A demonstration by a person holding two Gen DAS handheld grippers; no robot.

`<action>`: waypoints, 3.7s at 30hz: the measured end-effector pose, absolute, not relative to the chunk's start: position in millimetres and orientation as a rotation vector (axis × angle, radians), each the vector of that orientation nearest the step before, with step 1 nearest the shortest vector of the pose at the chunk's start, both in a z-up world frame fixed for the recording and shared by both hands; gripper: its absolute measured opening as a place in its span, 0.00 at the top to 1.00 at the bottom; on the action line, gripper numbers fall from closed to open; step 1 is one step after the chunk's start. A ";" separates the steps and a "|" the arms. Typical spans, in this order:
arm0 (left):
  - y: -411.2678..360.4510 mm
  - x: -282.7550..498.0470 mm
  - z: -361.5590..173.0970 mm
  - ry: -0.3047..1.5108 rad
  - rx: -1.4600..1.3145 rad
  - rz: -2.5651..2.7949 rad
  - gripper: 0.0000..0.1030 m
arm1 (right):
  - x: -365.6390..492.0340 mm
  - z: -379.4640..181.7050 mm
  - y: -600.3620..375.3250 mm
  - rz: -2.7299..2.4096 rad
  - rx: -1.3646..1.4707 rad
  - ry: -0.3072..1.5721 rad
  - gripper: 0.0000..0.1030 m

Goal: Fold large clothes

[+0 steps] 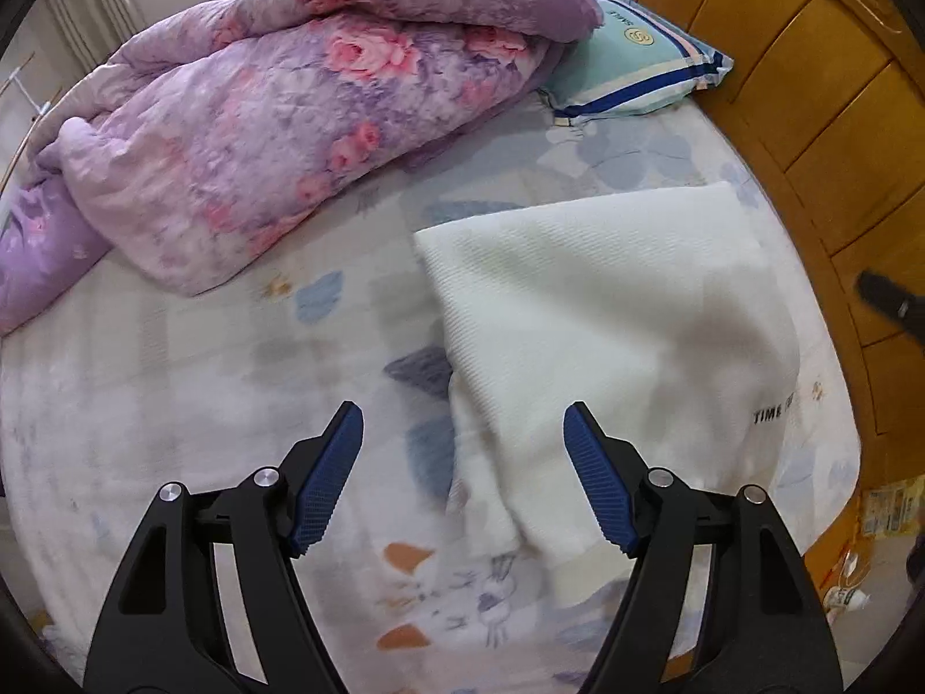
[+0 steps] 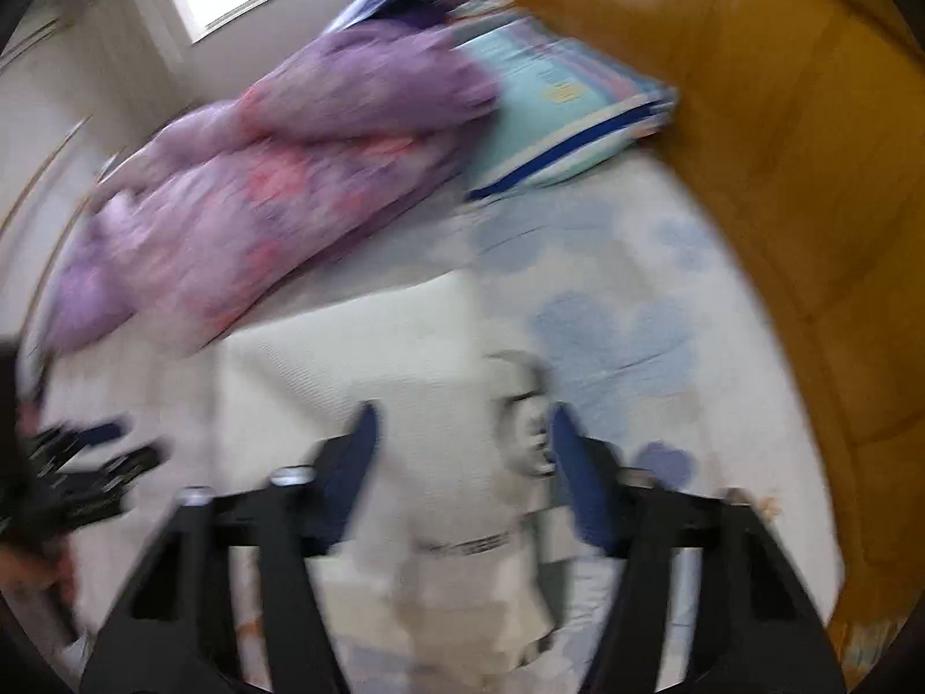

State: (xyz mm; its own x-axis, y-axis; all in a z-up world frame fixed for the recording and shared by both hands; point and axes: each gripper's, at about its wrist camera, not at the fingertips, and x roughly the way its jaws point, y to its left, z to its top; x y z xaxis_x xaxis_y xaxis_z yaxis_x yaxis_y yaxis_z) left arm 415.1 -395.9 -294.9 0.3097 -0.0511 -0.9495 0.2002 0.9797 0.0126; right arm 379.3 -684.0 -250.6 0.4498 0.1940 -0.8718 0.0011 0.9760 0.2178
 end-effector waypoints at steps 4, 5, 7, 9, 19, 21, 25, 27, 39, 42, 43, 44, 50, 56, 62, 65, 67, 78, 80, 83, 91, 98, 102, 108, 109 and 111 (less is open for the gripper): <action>-416.2 438.3 -330.9 1.316 0.100 -0.162 0.57 | 413.6 -301.5 -665.3 0.165 0.238 1.273 0.84; -420.3 445.8 -341.3 1.353 0.110 -0.134 0.63 | 421.7 -318.0 -664.3 0.149 0.260 1.316 0.88; -414.5 444.3 -342.3 1.388 0.051 -0.123 0.69 | 425.1 -328.0 -664.6 0.075 0.257 1.346 0.88; -400.1 424.3 -336.3 1.403 -0.094 -0.198 0.49 | 410.7 -318.0 -667.4 0.107 0.296 1.318 0.85; -372.1 371.4 -443.6 1.648 -0.576 -0.224 0.79 | 353.8 -320.4 -687.2 0.079 0.495 1.374 0.84; -378.3 370.3 -437.8 1.605 -0.526 -0.250 0.94 | 348.5 -326.6 -690.0 0.054 0.516 1.391 0.84; -388.1 364.2 -393.9 1.531 -0.341 -0.233 0.95 | 339.4 -330.2 -690.9 0.008 0.510 1.410 0.83; -389.6 357.1 -371.3 1.503 -0.269 -0.232 0.95 | 340.3 -327.6 -683.3 0.017 0.478 1.408 0.83; -385.6 373.9 -447.8 1.574 -0.142 -0.158 0.92 | 367.2 -425.7 -676.0 0.073 0.725 1.515 1.00; -393.8 382.5 -462.9 1.603 -0.109 -0.129 0.91 | 362.2 -417.2 -669.6 0.079 0.683 1.553 1.00; -394.3 382.4 -460.1 1.599 -0.097 -0.129 0.91 | 361.7 -405.9 -664.5 0.067 0.635 1.558 0.97; -394.2 381.7 -457.5 1.590 -0.091 -0.137 0.91 | 362.6 -382.7 -657.0 0.071 0.561 1.514 0.97; -389.7 381.3 -456.7 1.587 -0.133 -0.149 0.91 | 436.1 -347.8 -635.9 0.058 0.313 1.353 1.00; -391.0 394.3 -426.4 1.482 -0.188 -0.200 0.82 | 482.9 -366.5 -652.2 -0.021 0.266 1.313 1.00; -381.6 389.7 -410.0 1.492 -0.081 -0.169 0.56 | 489.1 -348.3 -643.5 -0.016 0.291 1.350 1.00; -353.6 380.0 -379.2 1.411 -0.077 -0.105 0.50 | 472.8 -342.2 -647.1 -0.013 0.326 1.363 1.00; -338.7 391.2 -361.8 1.355 -0.152 -0.102 0.50 | 468.0 -334.7 -651.6 -0.005 0.372 1.349 0.98; -404.1 551.5 -404.3 1.319 -0.213 -0.223 0.70 | 500.4 -344.3 -649.3 -0.015 0.242 1.345 1.00; -408.0 528.5 -384.5 1.277 -0.099 -0.213 0.71 | 481.0 -329.9 -645.5 -0.017 0.244 1.330 0.99; -392.0 473.4 -368.6 1.246 -0.121 -0.225 0.70 | 438.9 -327.9 -622.5 0.078 0.235 1.339 0.97; -392.7 340.9 -450.4 1.391 -0.141 -0.282 0.75 | 325.7 -380.4 -617.6 0.011 0.338 1.394 1.00; -372.1 302.5 -445.2 1.424 -0.166 -0.237 0.59 | 282.8 -404.2 -598.3 -0.042 0.338 1.537 0.97; -370.2 294.3 -427.8 1.431 -0.123 -0.201 0.45 | 260.0 -420.2 -593.1 -0.065 0.349 1.586 0.96; -363.2 291.9 -384.5 1.383 -0.096 -0.184 0.23 | 251.5 -409.9 -592.3 -0.051 0.423 1.630 0.94; -362.0 291.4 -375.3 1.370 -0.082 -0.181 0.18 | 251.5 -399.7 -590.2 -0.044 0.412 1.609 0.93; -358.1 289.1 -360.2 1.349 -0.069 -0.164 0.17 | 253.1 -373.4 -586.2 -0.018 0.410 1.558 0.85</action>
State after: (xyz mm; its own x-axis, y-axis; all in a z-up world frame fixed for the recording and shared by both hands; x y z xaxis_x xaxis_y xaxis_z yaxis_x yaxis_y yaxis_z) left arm 289.1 -358.1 -360.2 0.2101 -0.1577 -0.9649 0.0786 0.9864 -0.1441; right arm 253.1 -586.2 -373.4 0.0273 0.2445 -0.9693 0.2672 0.9326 0.2428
